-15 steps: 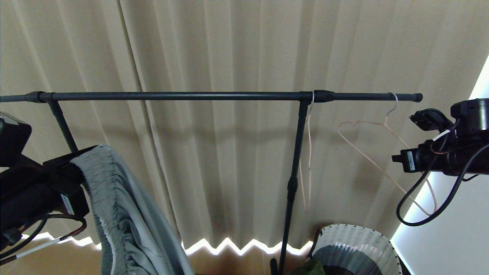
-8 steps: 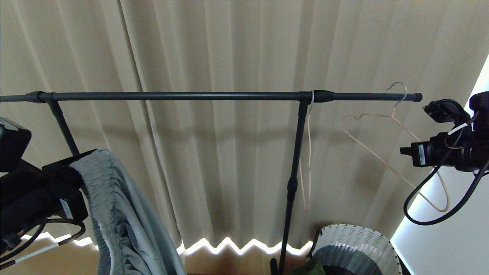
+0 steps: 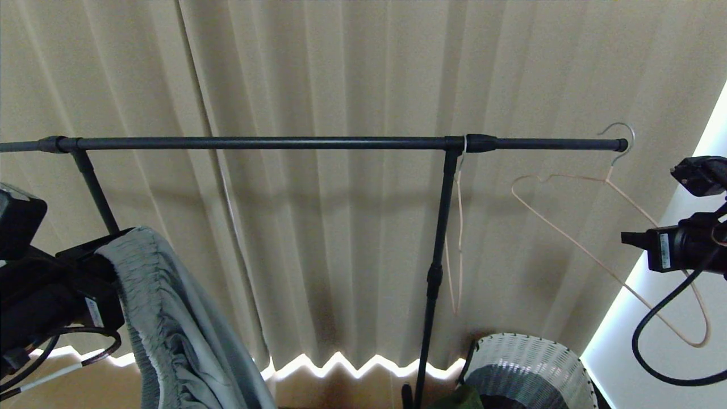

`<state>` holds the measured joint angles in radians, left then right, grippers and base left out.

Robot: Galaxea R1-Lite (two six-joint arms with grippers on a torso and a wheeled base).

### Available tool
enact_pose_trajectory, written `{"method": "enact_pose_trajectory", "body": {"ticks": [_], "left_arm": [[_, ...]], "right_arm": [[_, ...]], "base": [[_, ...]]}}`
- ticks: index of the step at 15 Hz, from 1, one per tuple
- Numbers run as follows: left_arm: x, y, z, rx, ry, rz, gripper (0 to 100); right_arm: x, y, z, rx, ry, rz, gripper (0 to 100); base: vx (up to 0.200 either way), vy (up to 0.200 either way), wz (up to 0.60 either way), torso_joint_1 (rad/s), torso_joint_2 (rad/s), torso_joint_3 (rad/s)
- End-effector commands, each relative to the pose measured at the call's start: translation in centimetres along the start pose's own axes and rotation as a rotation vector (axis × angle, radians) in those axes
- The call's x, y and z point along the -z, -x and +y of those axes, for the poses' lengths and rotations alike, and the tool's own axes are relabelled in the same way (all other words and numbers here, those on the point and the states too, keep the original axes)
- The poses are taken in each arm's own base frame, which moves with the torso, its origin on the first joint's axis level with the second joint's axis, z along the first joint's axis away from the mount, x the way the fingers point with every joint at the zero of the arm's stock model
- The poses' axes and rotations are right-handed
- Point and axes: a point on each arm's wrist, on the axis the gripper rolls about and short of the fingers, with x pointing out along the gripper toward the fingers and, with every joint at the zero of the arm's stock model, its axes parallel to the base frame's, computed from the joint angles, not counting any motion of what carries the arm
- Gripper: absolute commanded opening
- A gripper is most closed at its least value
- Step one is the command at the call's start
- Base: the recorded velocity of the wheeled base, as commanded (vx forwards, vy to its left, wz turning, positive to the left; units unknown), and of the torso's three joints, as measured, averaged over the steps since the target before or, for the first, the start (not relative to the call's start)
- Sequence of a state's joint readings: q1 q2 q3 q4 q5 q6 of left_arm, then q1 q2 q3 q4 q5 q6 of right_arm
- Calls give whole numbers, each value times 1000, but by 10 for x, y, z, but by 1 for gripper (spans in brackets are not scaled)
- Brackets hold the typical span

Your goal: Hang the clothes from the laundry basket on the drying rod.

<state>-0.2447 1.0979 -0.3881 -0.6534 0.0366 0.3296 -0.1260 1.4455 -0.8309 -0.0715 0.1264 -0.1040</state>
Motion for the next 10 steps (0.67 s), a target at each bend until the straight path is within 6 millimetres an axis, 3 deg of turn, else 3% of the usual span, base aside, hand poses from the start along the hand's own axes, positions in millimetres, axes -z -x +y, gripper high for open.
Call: {"method": "enact_pose_trajectory", "body": {"ticks": [1,5,10], "left_arm": [[2,-1,2,-17,2,11,0],[3,-2,3,-20,2,17,0],[8,-1,1,-11,2,37,0]], "right_arm": [[11,28,5,2,8,-41,0],[19,47,8,7,13,-73,0],[28,48,9,5,11,-52,0]], "base": [[-200,0,0,2,-2,-2],[-200,0,0,2,6,2],[-200,0,0,-2,-2,1]]}}
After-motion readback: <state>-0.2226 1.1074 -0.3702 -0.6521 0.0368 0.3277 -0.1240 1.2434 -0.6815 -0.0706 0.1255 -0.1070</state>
